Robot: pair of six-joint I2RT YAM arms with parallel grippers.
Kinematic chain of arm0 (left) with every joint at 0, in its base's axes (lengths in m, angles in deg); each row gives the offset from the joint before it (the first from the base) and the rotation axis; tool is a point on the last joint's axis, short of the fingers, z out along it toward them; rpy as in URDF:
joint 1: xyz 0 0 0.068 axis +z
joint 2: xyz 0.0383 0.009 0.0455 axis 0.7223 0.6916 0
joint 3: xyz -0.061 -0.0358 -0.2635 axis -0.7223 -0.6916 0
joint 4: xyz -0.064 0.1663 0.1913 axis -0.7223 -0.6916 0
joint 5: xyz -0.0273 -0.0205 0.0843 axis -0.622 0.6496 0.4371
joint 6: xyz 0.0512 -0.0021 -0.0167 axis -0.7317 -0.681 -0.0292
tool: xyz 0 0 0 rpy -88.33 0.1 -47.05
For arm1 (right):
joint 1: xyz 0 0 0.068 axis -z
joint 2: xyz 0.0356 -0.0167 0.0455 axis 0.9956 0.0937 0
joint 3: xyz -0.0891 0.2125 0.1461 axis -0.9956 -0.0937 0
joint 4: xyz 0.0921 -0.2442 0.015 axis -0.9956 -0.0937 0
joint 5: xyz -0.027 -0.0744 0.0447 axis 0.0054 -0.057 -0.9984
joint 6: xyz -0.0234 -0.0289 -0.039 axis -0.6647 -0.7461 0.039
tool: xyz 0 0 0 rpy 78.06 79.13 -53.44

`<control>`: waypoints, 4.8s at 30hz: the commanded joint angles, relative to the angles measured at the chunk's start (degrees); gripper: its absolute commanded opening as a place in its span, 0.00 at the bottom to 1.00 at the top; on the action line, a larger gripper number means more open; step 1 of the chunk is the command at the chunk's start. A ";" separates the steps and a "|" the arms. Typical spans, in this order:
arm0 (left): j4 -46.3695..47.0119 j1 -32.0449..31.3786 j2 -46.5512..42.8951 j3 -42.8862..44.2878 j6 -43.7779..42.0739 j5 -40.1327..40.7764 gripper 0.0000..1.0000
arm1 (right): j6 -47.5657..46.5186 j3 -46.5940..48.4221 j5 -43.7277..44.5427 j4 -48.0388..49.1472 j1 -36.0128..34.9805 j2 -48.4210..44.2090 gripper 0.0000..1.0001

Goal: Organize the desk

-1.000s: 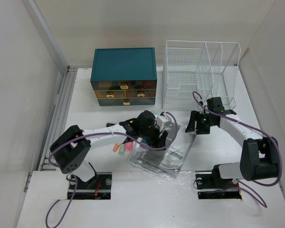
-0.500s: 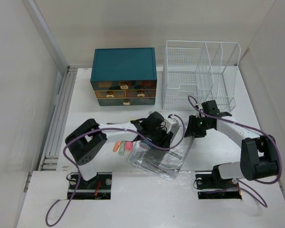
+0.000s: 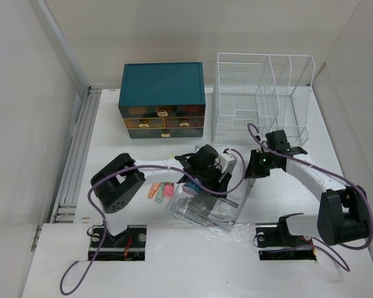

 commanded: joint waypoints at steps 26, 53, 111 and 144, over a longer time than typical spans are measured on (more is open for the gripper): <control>10.11 11.92 -9.17 4.95 -3.08 -15.20 0.75 | -11.39 9.61 -9.25 -2.95 -0.64 -32.04 0.00; 8.36 12.28 3.32 6.53 -8.80 -29.09 0.59 | -14.30 7.95 -19.90 -2.25 -1.16 -37.41 0.00; -1.32 9.38 -36.85 27.44 -1.24 -25.58 0.00 | -3.48 19.80 -57.31 31.94 3.06 -25.90 1.00; -1.93 12.11 -40.18 21.39 -2.64 -4.05 0.00 | -4.98 30.18 -43.81 31.94 -4.86 -23.88 0.00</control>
